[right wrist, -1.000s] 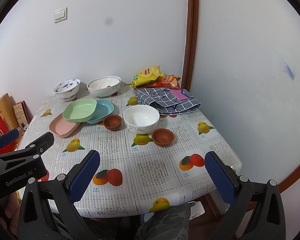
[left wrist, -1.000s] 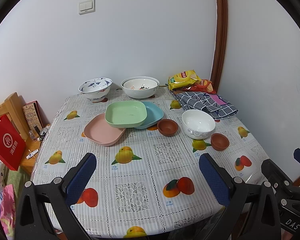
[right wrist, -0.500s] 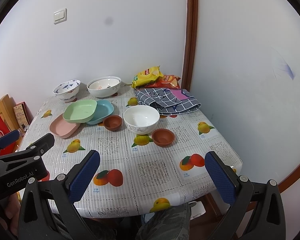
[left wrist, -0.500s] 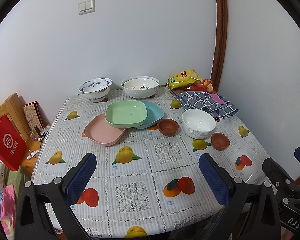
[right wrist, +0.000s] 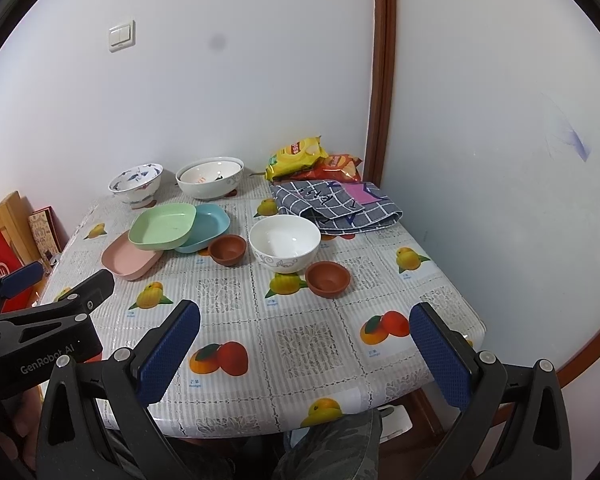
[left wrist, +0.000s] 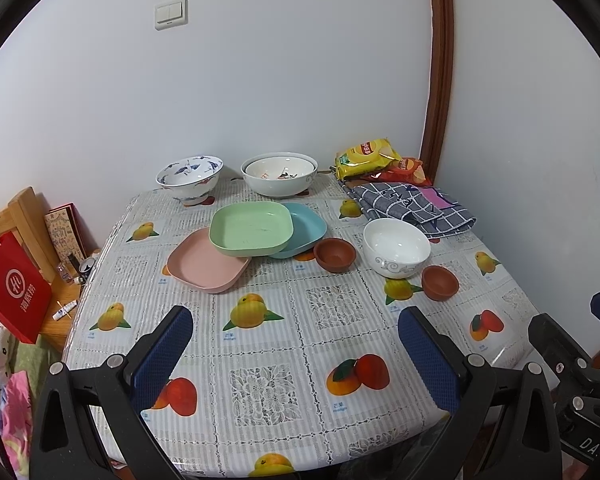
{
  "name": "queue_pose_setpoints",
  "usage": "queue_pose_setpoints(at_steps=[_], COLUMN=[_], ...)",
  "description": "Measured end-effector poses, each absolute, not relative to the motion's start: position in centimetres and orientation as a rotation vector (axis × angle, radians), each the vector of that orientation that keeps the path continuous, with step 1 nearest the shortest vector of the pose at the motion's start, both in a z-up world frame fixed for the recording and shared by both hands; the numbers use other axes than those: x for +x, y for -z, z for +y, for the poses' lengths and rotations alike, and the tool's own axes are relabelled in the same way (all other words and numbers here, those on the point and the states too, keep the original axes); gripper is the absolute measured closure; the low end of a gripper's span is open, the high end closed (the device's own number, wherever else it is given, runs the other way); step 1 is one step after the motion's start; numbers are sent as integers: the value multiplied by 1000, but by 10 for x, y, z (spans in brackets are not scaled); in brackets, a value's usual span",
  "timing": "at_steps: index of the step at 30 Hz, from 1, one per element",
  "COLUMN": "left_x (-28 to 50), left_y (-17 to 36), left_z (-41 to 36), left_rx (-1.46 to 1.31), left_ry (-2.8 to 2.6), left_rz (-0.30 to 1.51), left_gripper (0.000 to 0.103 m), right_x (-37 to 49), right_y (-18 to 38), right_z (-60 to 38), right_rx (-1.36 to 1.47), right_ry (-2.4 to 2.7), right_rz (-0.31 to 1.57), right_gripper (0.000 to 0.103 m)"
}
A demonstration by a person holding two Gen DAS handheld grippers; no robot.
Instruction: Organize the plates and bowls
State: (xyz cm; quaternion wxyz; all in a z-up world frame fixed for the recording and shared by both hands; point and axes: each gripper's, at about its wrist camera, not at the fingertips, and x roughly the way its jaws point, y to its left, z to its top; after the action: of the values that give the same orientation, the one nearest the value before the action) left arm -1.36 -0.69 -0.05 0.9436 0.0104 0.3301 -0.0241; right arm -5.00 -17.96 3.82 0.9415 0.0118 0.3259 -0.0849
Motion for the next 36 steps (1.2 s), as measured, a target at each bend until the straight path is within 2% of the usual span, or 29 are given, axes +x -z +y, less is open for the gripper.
queue_pose_setpoints(at_steps=[18, 36], left_x=[20, 109], left_y=[5, 28], left_z=[0, 54], left_rx=[11, -44], left_ry=[53, 25], left_rz=[722, 818], left_gripper=[0, 3], right_x=[-29, 56], right_y=[-33, -11], right_z=[-179, -178], right_rx=[45, 193], right_ry=[165, 130], right_rz=[650, 659], right_gripper=[0, 0])
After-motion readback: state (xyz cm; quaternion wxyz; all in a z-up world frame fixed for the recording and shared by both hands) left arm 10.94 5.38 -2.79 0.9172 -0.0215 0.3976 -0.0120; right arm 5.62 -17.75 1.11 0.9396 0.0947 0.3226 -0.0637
